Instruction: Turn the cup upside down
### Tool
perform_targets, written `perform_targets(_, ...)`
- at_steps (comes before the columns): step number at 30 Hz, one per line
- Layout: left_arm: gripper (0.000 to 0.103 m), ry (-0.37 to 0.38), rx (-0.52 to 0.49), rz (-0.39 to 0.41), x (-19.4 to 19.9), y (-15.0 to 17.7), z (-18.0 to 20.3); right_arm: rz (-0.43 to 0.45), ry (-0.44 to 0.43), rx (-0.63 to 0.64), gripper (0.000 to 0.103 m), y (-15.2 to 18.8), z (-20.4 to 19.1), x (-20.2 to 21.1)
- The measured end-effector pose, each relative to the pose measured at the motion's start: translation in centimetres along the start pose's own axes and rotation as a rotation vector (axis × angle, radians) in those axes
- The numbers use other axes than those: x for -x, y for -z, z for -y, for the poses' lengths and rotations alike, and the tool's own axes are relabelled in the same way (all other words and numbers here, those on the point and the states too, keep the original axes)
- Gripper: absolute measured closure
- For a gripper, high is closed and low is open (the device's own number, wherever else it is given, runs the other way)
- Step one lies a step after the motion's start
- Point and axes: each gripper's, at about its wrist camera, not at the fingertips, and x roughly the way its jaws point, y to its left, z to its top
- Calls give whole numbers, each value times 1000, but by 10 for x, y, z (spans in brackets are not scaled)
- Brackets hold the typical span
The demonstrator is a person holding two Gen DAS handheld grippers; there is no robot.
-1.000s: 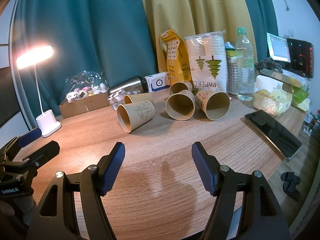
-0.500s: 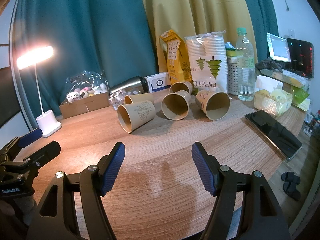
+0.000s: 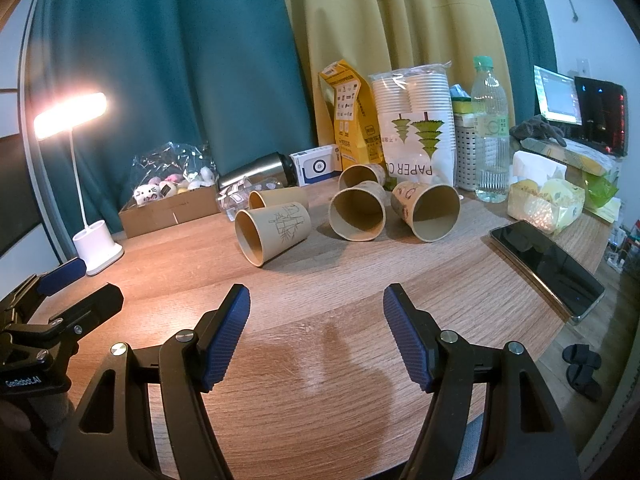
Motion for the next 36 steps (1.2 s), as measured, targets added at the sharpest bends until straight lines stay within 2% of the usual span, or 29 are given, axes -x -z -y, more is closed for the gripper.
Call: perform_targets(36, 0, 1, 1, -5, -2, 2, 1, 1, 2, -1, 31, 0, 0, 0)
